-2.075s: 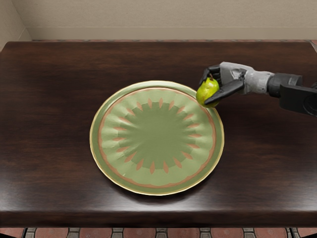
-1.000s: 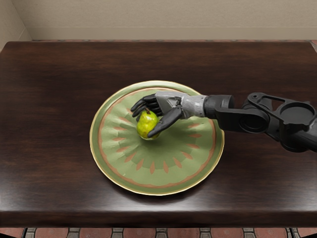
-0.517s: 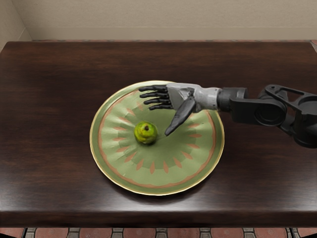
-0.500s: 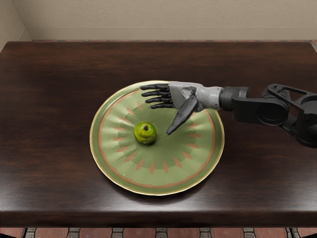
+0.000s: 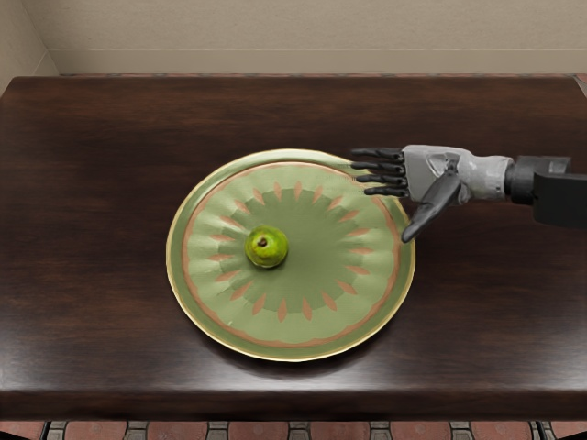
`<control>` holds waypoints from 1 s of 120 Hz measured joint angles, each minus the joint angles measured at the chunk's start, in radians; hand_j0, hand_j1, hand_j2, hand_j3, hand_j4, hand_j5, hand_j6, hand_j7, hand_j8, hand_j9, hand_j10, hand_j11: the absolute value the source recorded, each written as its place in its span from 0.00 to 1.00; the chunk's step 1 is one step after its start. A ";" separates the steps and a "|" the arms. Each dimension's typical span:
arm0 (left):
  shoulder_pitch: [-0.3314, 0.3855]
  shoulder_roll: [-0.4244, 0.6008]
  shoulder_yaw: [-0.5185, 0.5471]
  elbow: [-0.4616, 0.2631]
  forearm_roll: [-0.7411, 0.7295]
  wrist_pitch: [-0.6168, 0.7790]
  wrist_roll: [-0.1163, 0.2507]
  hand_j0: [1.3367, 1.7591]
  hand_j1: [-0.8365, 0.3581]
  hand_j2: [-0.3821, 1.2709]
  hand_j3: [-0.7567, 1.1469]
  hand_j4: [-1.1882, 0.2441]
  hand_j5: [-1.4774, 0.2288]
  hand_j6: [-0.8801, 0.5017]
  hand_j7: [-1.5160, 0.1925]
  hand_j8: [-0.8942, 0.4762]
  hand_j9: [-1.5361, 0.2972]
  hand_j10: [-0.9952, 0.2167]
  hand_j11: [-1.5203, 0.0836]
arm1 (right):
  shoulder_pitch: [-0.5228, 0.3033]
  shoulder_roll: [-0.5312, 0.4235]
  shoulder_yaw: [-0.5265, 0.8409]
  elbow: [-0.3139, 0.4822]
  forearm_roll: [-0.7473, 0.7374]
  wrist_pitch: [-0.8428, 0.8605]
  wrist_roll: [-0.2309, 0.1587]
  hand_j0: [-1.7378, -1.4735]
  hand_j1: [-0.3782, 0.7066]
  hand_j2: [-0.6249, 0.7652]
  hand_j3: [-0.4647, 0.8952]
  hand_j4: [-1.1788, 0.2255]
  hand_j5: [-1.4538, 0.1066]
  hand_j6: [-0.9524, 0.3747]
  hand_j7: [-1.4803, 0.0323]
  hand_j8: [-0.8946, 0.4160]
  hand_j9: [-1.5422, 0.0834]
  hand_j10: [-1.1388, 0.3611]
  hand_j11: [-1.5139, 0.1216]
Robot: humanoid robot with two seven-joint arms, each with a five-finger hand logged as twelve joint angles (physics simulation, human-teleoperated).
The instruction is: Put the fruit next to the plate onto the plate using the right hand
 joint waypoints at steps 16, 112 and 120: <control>0.000 0.000 0.000 0.000 0.000 0.000 0.000 0.76 0.99 0.23 0.40 0.83 0.87 0.64 0.89 0.65 0.84 0.82 0.95 | -0.017 -0.054 -0.001 0.007 0.002 0.000 -0.002 0.30 0.03 0.45 0.34 0.84 0.93 0.72 0.98 0.68 0.95 0.76 0.92; -0.001 0.000 0.000 0.000 0.000 0.000 0.000 0.76 0.99 0.23 0.40 0.83 0.87 0.64 0.89 0.65 0.84 0.82 0.95 | -0.038 -0.077 0.002 0.010 0.001 0.000 -0.002 0.30 0.03 0.45 0.34 0.84 0.93 0.72 0.98 0.68 0.95 0.76 0.93; -0.001 0.000 0.000 0.000 0.000 0.000 0.000 0.76 0.99 0.23 0.40 0.83 0.87 0.64 0.89 0.65 0.84 0.82 0.95 | -0.038 -0.077 0.002 0.010 0.001 0.000 -0.002 0.30 0.03 0.45 0.34 0.84 0.93 0.72 0.98 0.68 0.95 0.76 0.93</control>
